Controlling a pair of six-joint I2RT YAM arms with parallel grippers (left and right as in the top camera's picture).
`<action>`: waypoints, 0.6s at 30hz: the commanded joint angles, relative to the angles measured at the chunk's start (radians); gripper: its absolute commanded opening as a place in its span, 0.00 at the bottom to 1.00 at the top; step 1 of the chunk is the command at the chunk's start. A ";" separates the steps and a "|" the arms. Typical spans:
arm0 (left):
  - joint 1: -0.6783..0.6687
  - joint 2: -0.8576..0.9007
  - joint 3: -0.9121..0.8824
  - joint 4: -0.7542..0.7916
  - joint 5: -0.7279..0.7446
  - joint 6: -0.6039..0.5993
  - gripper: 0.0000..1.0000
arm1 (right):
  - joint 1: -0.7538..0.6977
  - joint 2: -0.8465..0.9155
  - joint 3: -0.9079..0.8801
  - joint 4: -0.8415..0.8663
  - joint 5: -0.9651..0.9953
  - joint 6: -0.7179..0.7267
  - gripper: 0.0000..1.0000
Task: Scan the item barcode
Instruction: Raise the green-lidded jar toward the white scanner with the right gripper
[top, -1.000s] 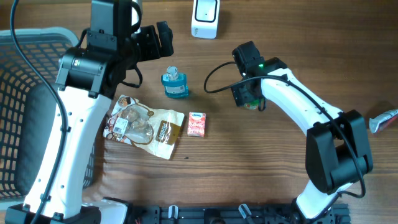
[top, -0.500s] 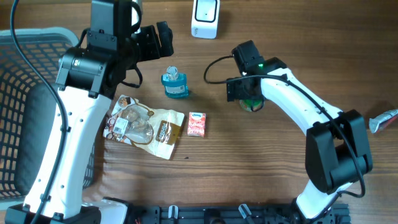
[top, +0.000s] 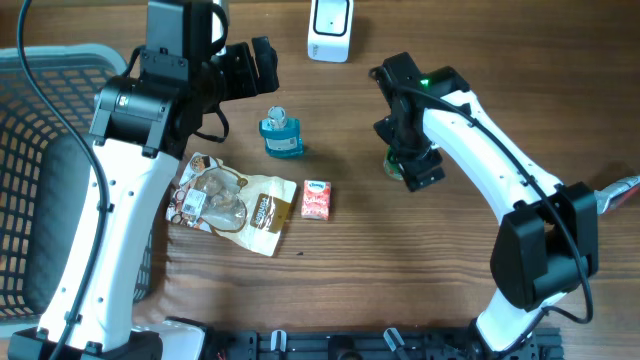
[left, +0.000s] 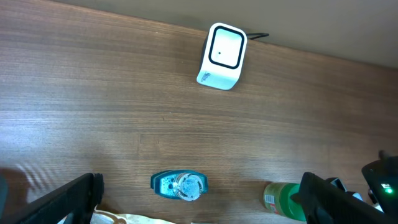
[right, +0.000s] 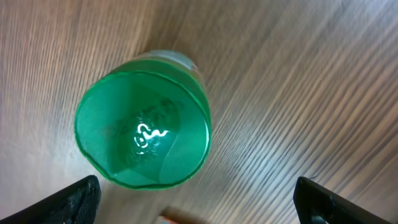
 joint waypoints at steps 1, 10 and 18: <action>-0.005 0.002 0.003 -0.008 -0.010 -0.009 1.00 | -0.002 0.010 0.018 0.047 -0.037 0.294 1.00; -0.005 0.002 0.003 -0.019 -0.010 -0.009 1.00 | -0.002 0.014 -0.003 0.096 -0.022 0.494 1.00; -0.005 0.002 0.003 -0.020 -0.010 -0.009 1.00 | -0.020 0.124 -0.005 0.107 -0.014 0.494 1.00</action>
